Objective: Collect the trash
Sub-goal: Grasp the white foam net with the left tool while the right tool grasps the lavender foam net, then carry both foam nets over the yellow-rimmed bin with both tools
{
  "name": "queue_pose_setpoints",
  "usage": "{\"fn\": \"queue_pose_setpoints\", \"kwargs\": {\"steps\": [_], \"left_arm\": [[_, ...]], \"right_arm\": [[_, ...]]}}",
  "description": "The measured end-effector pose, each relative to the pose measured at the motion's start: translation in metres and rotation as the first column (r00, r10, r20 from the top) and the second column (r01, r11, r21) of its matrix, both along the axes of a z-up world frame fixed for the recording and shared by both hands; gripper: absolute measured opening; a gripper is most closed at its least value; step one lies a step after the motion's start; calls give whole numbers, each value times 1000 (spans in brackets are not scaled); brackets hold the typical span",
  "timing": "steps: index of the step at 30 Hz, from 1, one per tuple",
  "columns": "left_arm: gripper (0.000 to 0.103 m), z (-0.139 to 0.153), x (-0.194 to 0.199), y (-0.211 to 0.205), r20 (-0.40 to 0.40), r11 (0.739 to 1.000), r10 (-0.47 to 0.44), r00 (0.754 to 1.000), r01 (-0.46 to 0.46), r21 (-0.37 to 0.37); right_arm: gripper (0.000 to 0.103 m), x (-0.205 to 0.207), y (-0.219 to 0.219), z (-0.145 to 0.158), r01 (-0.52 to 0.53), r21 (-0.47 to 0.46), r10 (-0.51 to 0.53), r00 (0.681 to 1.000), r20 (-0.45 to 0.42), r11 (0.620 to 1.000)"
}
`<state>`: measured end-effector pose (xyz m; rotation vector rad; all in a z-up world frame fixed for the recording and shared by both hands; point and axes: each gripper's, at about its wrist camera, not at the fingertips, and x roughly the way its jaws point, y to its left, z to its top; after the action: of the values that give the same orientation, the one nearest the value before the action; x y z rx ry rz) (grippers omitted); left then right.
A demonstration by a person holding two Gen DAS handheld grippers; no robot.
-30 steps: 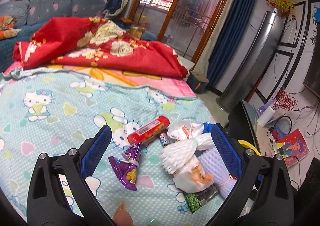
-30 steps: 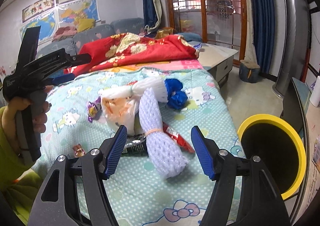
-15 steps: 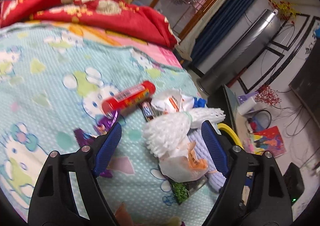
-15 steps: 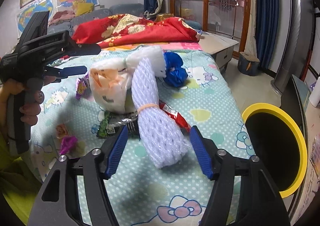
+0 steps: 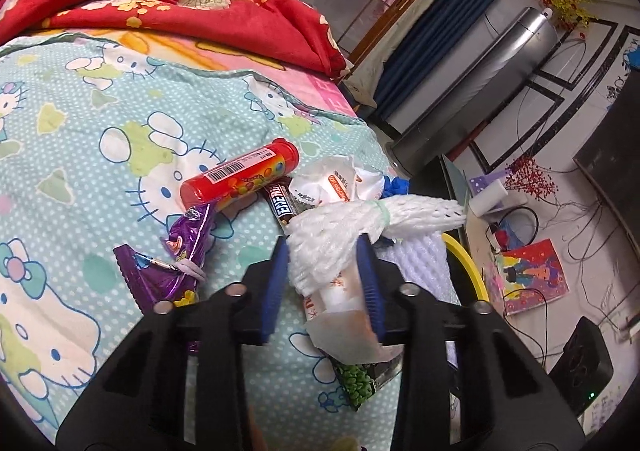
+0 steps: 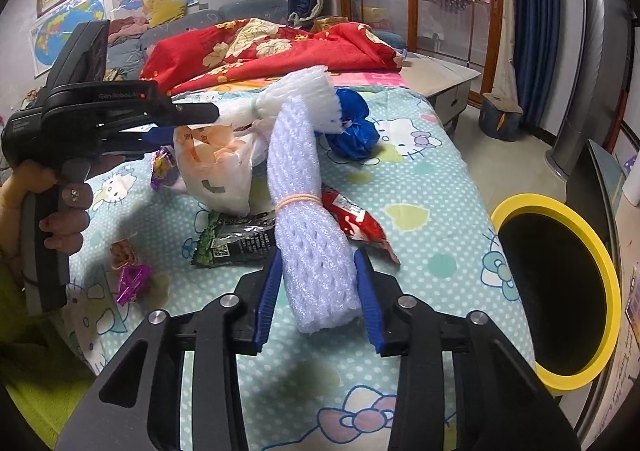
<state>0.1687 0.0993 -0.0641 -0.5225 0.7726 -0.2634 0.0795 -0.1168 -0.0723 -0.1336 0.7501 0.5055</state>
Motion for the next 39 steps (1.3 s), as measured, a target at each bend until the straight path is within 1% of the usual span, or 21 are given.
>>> {"fn": "queue_pose_setpoints", "kwargs": {"steps": [4, 12, 17, 24, 39], "left_arm": [[16, 7, -3, 0, 28, 1000, 3, 1000, -4, 11], [15, 36, -12, 6, 114, 999, 26, 993, -28, 16], [15, 49, -19, 7, 144, 999, 33, 989, -34, 8], [15, 62, -25, 2, 173, 1000, 20, 985, -22, 6], [15, 76, -36, -30, 202, 999, -44, 978, 44, 7]], "right_arm": [[29, -2, 1, 1, -15, 6, 15, 1000, -1, 1000], [27, -10, 3, 11, -46, 33, 45, 999, 23, 998], [26, -13, 3, 21, -50, 52, 48, 998, 49, 997], [25, -12, -7, 31, -13, 78, 7, 997, 72, 997], [25, 2, -42, 48, 106, 133, -119, 988, 99, 986]]}}
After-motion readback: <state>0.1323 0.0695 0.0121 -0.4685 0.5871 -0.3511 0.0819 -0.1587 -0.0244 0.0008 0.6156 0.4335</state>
